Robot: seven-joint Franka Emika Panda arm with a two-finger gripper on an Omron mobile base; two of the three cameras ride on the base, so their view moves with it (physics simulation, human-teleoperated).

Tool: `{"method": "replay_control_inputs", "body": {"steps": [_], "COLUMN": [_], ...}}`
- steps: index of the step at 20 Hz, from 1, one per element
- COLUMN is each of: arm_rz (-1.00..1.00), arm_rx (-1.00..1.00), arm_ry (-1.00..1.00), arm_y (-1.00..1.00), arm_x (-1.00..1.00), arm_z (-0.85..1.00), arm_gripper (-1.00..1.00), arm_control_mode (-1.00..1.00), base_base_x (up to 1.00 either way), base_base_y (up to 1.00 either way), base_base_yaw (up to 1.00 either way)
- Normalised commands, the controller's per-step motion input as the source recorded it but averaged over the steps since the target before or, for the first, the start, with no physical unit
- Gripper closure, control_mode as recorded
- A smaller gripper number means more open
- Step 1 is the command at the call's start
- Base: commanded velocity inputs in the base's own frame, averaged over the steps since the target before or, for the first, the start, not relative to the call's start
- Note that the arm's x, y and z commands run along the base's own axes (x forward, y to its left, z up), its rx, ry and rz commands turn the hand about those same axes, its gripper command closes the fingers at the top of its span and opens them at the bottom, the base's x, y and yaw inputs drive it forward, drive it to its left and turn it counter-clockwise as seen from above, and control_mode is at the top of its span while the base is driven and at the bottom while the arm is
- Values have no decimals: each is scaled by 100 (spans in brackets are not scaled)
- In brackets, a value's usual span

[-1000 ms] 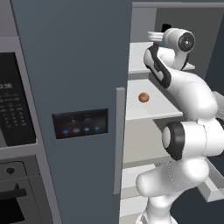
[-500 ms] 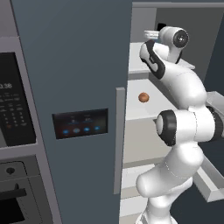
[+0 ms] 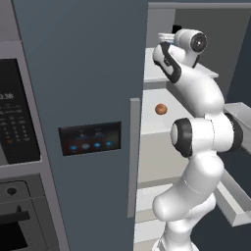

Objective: Place the liquor on the top shelf of the fridge to keep it out of children's reach, and place the onion and pear on lower shelves for easy access.

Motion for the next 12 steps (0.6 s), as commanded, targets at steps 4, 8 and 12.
{"method": "replay_control_inputs", "body": {"steps": [4, 8, 12], "arm_rz": [4, 5, 3], "arm_rx": [0, 0, 0], "arm_ry": [-16, -13, 0], "arm_y": [0, 0, 0], "arm_x": [37, 33, 6], "arm_z": [-19, -17, -3], "arm_gripper": [100, -100, -100], "arm_control_mode": [-100, -100, -100], "base_base_x": [0, 0, 0], "base_base_y": [0, 0, 0], "base_base_yaw": [0, 0, 0]}}
